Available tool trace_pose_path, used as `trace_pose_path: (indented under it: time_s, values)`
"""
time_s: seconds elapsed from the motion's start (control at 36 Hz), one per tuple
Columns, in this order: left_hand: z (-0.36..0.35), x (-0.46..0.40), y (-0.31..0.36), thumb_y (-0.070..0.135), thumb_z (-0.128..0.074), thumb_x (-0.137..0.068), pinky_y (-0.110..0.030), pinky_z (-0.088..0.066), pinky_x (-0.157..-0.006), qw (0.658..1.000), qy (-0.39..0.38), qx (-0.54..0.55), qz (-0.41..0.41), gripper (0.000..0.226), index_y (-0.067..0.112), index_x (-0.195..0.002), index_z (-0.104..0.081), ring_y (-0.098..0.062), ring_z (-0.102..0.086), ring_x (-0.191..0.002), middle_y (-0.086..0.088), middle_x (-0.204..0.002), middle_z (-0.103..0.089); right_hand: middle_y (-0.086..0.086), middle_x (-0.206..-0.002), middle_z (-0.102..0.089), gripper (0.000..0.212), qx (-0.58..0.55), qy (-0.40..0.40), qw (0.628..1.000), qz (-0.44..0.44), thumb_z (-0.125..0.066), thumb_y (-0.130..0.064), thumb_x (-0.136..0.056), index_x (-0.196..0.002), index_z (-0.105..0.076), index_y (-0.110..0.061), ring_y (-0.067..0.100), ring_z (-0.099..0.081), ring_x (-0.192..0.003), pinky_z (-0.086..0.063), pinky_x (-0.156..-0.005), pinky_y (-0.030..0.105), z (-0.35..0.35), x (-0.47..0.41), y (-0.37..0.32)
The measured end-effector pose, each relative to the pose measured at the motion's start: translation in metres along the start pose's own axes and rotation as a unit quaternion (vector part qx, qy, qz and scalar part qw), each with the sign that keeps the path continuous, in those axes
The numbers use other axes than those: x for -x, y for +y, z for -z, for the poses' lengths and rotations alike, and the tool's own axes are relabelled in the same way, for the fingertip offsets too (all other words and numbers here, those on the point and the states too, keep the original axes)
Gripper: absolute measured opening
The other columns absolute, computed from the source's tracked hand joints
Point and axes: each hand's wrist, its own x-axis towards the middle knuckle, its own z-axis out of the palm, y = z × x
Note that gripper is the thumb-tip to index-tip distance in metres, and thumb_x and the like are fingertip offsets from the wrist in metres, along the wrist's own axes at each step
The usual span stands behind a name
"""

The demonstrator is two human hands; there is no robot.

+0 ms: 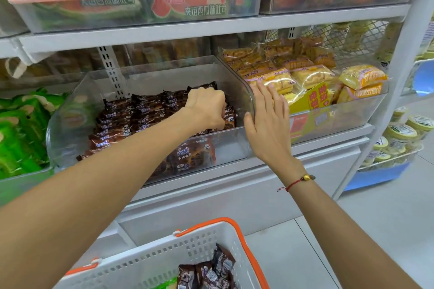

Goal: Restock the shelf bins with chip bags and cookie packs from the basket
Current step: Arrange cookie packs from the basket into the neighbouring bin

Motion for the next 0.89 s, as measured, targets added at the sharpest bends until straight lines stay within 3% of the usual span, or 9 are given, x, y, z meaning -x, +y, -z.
trace_pose_path:
  time_s: [0.31, 0.5, 0.58, 0.67, 0.78, 0.89]
  values:
    - [-0.002, 0.003, 0.002, 0.027, -0.078, -0.076, -0.032, -0.040, -0.071, 0.997, -0.042, 0.047, 0.046, 0.024, 0.025, -0.100, -0.072, -0.025, -0.063, -0.100, -0.001, -0.105, -0.069, 0.006, -0.156, -0.028, 0.063, 0.005, -0.036, 0.999, 0.007, -0.024, -0.032, -0.089, -0.147, -0.032, -0.009, 0.025, -0.019, -0.145, -0.008, -0.117, 0.040, 0.007, 0.000, 0.000]
    - [0.001, 0.011, -0.002, 0.033, -0.074, -0.081, -0.030, -0.041, -0.077, 0.982, -0.094, 0.132, 0.092, 0.031, 0.032, -0.112, -0.069, -0.021, -0.060, -0.109, 0.004, -0.117, -0.066, 0.001, -0.161, -0.009, 0.059, 0.003, -0.107, 0.994, 0.009, -0.036, -0.029, -0.100, -0.152, -0.016, -0.013, 0.020, -0.002, -0.148, 0.002, -0.118, 0.036, 0.018, -0.005, 0.002]
    - [0.006, 0.023, -0.005, 0.032, -0.069, -0.086, -0.033, -0.044, -0.084, 0.980, -0.058, 0.161, 0.099, 0.032, 0.030, -0.117, -0.067, -0.023, -0.059, -0.111, 0.001, -0.121, -0.065, 0.005, -0.160, -0.014, 0.062, -0.027, -0.100, 0.994, 0.025, -0.045, -0.024, -0.098, -0.152, -0.019, -0.009, 0.023, -0.007, -0.148, -0.005, -0.120, 0.037, 0.025, -0.004, 0.002]
    - [0.013, 0.044, -0.007, 0.029, -0.064, -0.089, -0.036, -0.048, -0.090, 0.976, 0.010, 0.193, 0.097, 0.030, 0.029, -0.119, -0.066, -0.021, -0.060, -0.111, 0.004, -0.120, -0.066, 0.010, -0.152, -0.031, 0.059, -0.063, -0.053, 0.995, 0.048, -0.052, -0.018, -0.092, -0.146, -0.032, -0.006, 0.026, -0.022, -0.143, -0.014, -0.119, 0.034, 0.035, 0.008, 0.000]
    - [0.023, 0.084, -0.002, 0.026, -0.062, -0.089, -0.032, -0.049, -0.083, 0.961, 0.102, 0.234, 0.103, 0.028, 0.033, -0.115, -0.066, -0.015, -0.063, -0.103, 0.011, -0.108, -0.068, 0.006, -0.135, -0.048, 0.050, -0.130, -0.024, 0.990, 0.047, -0.052, -0.018, -0.087, -0.136, -0.045, -0.010, 0.020, -0.038, -0.126, -0.029, -0.107, 0.030, 0.048, 0.040, -0.009]
    - [0.018, 0.128, 0.002, 0.029, -0.063, -0.086, -0.032, -0.051, -0.081, 0.941, 0.122, 0.292, 0.121, 0.022, 0.038, -0.105, -0.068, -0.011, -0.063, -0.092, 0.017, -0.092, -0.068, 0.000, -0.115, -0.056, 0.040, -0.165, -0.029, 0.985, 0.041, -0.052, -0.018, -0.088, -0.128, -0.051, -0.015, 0.015, -0.046, -0.106, -0.037, -0.091, 0.024, 0.052, 0.084, -0.014]
